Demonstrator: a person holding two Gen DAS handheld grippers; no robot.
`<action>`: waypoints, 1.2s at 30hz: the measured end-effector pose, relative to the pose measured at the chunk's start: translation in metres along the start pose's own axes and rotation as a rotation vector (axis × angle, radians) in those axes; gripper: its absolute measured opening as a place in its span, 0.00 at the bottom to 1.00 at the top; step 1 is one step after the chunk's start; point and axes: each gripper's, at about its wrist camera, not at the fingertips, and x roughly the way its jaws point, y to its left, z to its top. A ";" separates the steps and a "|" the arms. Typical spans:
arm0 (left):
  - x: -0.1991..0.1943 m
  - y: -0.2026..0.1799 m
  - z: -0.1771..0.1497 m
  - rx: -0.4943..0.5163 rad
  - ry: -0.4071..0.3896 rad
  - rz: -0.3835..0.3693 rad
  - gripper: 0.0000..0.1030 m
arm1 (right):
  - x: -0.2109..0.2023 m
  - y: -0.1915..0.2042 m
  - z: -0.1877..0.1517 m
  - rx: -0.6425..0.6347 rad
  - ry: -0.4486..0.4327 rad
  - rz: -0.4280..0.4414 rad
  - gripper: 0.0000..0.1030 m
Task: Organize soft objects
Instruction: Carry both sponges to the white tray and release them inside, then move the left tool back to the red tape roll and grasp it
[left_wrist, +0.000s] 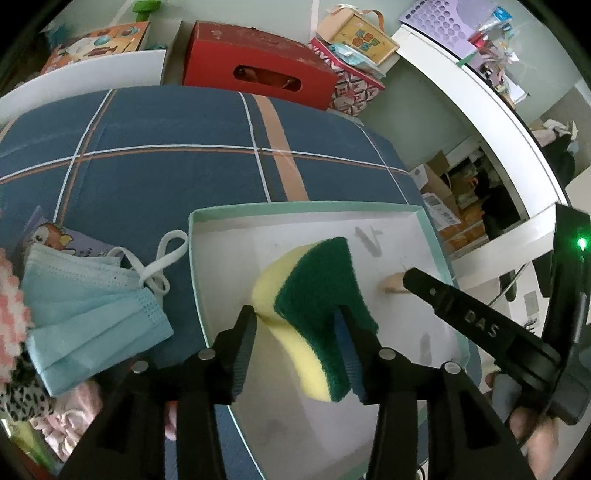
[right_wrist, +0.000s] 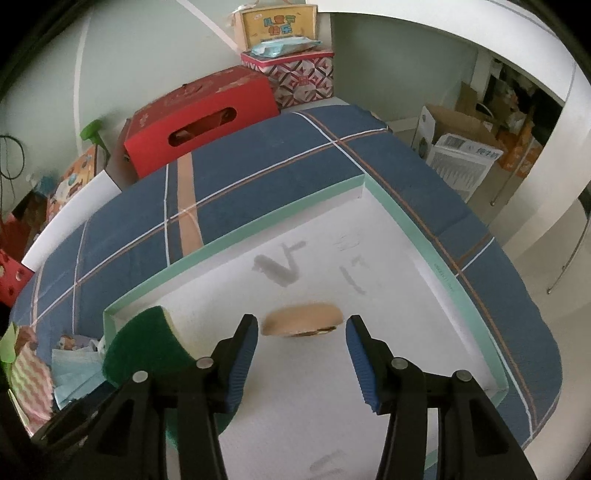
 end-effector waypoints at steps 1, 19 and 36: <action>-0.001 -0.001 -0.001 0.004 0.001 0.000 0.50 | 0.000 0.001 0.000 -0.004 0.002 -0.004 0.54; -0.040 -0.005 -0.002 0.116 -0.202 0.409 0.86 | -0.023 0.009 -0.003 -0.089 -0.032 -0.059 0.81; -0.094 0.012 -0.019 0.100 -0.284 0.528 0.86 | -0.049 0.032 -0.011 -0.140 -0.115 -0.007 1.00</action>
